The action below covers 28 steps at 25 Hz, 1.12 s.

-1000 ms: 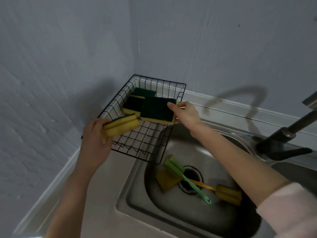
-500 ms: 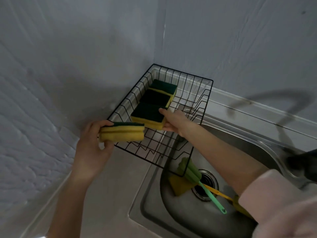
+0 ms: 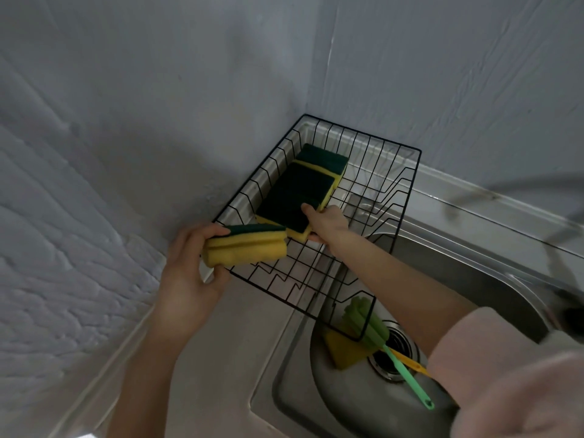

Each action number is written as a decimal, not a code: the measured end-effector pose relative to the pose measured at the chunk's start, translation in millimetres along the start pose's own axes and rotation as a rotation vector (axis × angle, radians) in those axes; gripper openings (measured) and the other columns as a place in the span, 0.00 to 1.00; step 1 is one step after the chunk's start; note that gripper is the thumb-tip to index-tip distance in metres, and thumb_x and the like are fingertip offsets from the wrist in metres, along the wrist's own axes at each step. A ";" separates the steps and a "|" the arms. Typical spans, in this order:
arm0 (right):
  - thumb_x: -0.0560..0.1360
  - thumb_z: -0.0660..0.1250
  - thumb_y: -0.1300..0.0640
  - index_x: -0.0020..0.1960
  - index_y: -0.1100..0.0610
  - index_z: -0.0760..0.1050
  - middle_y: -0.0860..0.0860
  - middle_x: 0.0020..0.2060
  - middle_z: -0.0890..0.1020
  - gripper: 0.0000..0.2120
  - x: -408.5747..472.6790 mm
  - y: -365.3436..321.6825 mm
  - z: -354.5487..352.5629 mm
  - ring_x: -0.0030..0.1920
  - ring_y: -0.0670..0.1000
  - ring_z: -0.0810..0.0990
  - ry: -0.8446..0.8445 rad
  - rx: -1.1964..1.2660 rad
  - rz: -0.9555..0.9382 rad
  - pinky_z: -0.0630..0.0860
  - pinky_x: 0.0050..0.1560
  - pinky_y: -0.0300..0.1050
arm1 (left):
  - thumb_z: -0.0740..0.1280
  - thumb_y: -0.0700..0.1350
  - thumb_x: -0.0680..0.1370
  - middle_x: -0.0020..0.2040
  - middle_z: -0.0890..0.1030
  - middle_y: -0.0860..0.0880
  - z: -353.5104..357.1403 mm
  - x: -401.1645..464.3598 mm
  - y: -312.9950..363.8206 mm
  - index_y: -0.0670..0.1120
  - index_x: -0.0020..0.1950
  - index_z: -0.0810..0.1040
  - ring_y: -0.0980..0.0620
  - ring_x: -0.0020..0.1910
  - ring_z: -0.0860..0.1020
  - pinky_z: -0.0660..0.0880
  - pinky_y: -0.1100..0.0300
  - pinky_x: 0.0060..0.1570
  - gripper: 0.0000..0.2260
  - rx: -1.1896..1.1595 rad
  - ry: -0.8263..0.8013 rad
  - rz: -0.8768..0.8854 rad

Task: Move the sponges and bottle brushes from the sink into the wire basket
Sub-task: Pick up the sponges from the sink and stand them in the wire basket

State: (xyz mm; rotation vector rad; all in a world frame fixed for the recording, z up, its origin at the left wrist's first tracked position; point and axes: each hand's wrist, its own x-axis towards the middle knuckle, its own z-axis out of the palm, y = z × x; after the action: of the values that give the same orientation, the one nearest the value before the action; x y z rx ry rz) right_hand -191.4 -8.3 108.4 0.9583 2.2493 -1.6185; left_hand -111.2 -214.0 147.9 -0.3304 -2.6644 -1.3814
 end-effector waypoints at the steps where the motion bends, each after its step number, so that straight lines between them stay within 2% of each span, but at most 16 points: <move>1: 0.73 0.64 0.46 0.55 0.64 0.74 0.57 0.48 0.78 0.22 -2.3 -0.2 -0.8 0.47 0.55 0.78 -0.004 -0.048 -0.012 0.80 0.41 0.49 | 0.61 0.41 0.65 0.50 0.67 0.72 -0.3 -0.2 -1.4 0.59 0.52 0.71 0.57 0.53 0.70 0.62 0.84 0.52 0.19 -0.001 -0.005 0.005; 3: 0.73 0.62 0.44 0.38 0.58 0.69 0.56 0.44 0.73 0.17 -7.4 0.5 -5.0 0.46 0.53 0.72 0.011 -0.155 -0.051 0.68 0.30 0.41 | 0.62 0.40 0.66 0.52 0.65 0.76 -0.8 -0.5 -4.0 0.60 0.51 0.71 0.63 0.53 0.69 0.62 0.82 0.55 0.19 -0.012 -0.018 0.027; 4: 0.73 0.61 0.43 0.34 0.54 0.64 0.55 0.43 0.72 0.17 -11.4 1.0 -8.2 0.45 0.51 0.71 0.012 -0.179 -0.079 0.64 0.29 0.40 | 0.62 0.39 0.66 0.52 0.64 0.77 -0.5 -0.5 -5.0 0.61 0.52 0.71 0.67 0.53 0.68 0.62 0.82 0.56 0.21 -0.020 -0.025 0.039; 5: 0.74 0.60 0.43 0.33 0.54 0.63 0.54 0.40 0.72 0.18 -19.8 0.0 -12.4 0.43 0.51 0.72 -0.014 -0.166 -0.097 0.64 0.29 0.39 | 0.62 0.37 0.66 0.53 0.63 0.77 0.4 -0.4 -5.7 0.63 0.51 0.71 0.70 0.54 0.67 0.62 0.82 0.57 0.22 -0.029 -0.033 0.052; 6: 0.75 0.59 0.44 0.35 0.55 0.67 0.52 0.37 0.73 0.17 -30.3 -2.5 -15.9 0.38 0.49 0.73 -0.082 -0.120 -0.099 0.67 0.30 0.38 | 0.62 0.37 0.67 0.53 0.63 0.76 2.0 0.2 -4.7 0.67 0.51 0.70 0.71 0.55 0.67 0.63 0.82 0.57 0.24 -0.039 -0.040 0.063; 8: 0.76 0.57 0.43 0.50 0.58 0.74 0.50 0.37 0.75 0.19 -52.4 -8.0 -20.9 0.36 0.45 0.75 -0.302 -0.059 -0.029 0.74 0.36 0.37 | 0.63 0.33 0.69 0.53 0.63 0.74 5.9 1.8 -2.9 0.66 0.49 0.71 0.72 0.54 0.67 0.63 0.83 0.56 0.26 -0.058 -0.061 0.060; 9: 0.76 0.58 0.44 0.58 0.60 0.72 0.50 0.38 0.76 0.21 -60.3 -7.8 -21.7 0.37 0.45 0.76 -0.383 -0.069 -0.005 0.76 0.38 0.37 | 0.63 0.30 0.70 0.53 0.64 0.71 7.6 3.2 -2.1 0.62 0.50 0.72 0.73 0.53 0.67 0.63 0.84 0.55 0.25 -0.060 -0.074 0.055; 11: 0.76 0.60 0.47 0.65 0.62 0.68 0.52 0.40 0.77 0.24 -71.5 -5.1 -21.6 0.37 0.45 0.78 -0.435 -0.070 0.002 0.79 0.37 0.36 | 0.62 0.26 0.70 0.53 0.65 0.64 8.2 8.5 0.6 0.56 0.52 0.72 0.73 0.51 0.68 0.63 0.85 0.51 0.24 -0.024 -0.102 0.054; 13: 0.76 0.62 0.51 0.65 0.63 0.67 0.54 0.41 0.79 0.22 -77.7 -0.6 -23.2 0.37 0.47 0.79 -0.426 0.013 0.029 0.80 0.35 0.34 | 0.62 0.27 0.71 0.55 0.67 0.57 8.3 13.1 3.3 0.54 0.56 0.71 0.66 0.49 0.68 0.65 0.83 0.46 0.23 0.055 -0.176 0.066; 14: 0.76 0.63 0.53 0.64 0.63 0.67 0.56 0.44 0.80 0.21 -80.4 0.8 -24.3 0.38 0.49 0.80 -0.430 0.060 0.043 0.80 0.35 0.35 | 0.63 0.29 0.71 0.57 0.67 0.53 9.0 14.9 4.6 0.50 0.58 0.71 0.61 0.52 0.68 0.65 0.79 0.44 0.22 0.094 -0.220 0.062; 16: 0.76 0.63 0.55 0.64 0.63 0.67 0.61 0.53 0.80 0.19 -80.7 3.5 -24.6 0.46 0.54 0.82 -0.423 0.107 0.054 0.81 0.41 0.39 | 0.63 0.33 0.73 0.61 0.69 0.48 12.9 17.8 8.6 0.44 0.61 0.71 0.57 0.56 0.66 0.62 0.73 0.48 0.17 0.133 -0.264 0.032; 18: 0.76 0.63 0.56 0.63 0.63 0.67 0.62 0.57 0.79 0.19 -76.4 5.7 -19.8 0.54 0.57 0.81 -0.385 0.099 0.046 0.81 0.49 0.44 | 0.62 0.38 0.75 0.66 0.69 0.45 18.5 19.5 12.3 0.43 0.62 0.71 0.56 0.58 0.67 0.60 0.70 0.53 0.15 0.147 -0.261 -0.005; 21: 0.75 0.64 0.54 0.63 0.62 0.67 0.61 0.57 0.79 0.19 -65.0 10.8 -8.8 0.54 0.57 0.82 -0.321 0.029 0.016 0.82 0.48 0.46 | 0.59 0.48 0.78 0.70 0.67 0.44 25.9 23.5 12.2 0.43 0.64 0.70 0.49 0.66 0.68 0.62 0.64 0.59 0.17 0.236 -0.310 -0.092; 24: 0.75 0.64 0.53 0.63 0.62 0.69 0.60 0.59 0.78 0.20 -52.9 20.4 1.3 0.56 0.58 0.80 -0.265 -0.073 -0.049 0.79 0.57 0.53 | 0.52 0.57 0.73 0.67 0.72 0.43 33.0 27.3 5.3 0.43 0.62 0.72 0.43 0.61 0.73 0.65 0.47 0.66 0.25 0.373 -0.371 -0.160; 26: 0.74 0.66 0.52 0.65 0.62 0.67 0.57 0.60 0.77 0.23 -48.1 22.9 4.5 0.59 0.57 0.78 -0.214 -0.158 -0.095 0.76 0.60 0.51 | 0.51 0.58 0.75 0.63 0.75 0.45 39.0 28.8 1.4 0.45 0.61 0.74 0.43 0.59 0.75 0.62 0.42 0.68 0.24 0.484 -0.398 -0.184; 28: 0.72 0.67 0.51 0.67 0.62 0.64 0.57 0.62 0.75 0.28 -44.1 25.5 6.3 0.61 0.56 0.75 -0.177 -0.211 -0.110 0.75 0.62 0.50 | 0.50 0.56 0.78 0.64 0.75 0.47 45.2 28.6 -0.2 0.47 0.62 0.73 0.45 0.63 0.72 0.54 0.44 0.71 0.21 0.574 -0.425 -0.209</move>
State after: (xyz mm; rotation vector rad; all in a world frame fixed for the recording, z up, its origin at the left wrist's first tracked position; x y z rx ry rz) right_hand -143.2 -26.1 109.2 0.6239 2.3259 -1.4085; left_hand -139.4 -173.3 127.7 -0.3098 -3.3664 -0.5600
